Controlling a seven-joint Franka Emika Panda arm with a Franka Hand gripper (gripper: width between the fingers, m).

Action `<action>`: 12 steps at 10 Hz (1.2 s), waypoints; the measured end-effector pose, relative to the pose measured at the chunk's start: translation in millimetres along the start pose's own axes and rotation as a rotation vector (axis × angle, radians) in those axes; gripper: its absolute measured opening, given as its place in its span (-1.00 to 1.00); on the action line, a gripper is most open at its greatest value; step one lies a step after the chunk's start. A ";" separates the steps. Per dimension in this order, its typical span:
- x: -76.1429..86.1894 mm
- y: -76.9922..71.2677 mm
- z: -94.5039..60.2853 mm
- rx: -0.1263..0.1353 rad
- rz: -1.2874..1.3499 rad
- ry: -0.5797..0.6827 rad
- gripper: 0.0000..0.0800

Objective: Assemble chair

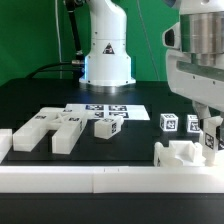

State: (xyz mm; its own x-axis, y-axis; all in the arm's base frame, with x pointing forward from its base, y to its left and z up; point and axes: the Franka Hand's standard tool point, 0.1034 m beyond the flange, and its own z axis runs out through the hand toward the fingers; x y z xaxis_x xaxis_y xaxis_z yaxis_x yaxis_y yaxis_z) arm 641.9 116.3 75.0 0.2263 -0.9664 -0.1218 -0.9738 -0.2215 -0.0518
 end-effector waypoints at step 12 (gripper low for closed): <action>-20.4 -0.8 -1.6 -0.011 -0.583 -0.013 0.62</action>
Offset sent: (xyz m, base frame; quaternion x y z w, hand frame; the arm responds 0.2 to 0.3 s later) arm 0.0000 0.0000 0.0000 0.0000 0.0000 0.0000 1.0000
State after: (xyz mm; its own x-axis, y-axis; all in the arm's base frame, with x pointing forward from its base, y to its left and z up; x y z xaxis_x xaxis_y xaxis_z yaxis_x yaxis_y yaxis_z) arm 638.1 136.0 79.1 0.7252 -0.6828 -0.0887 -0.6885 -0.7178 -0.1040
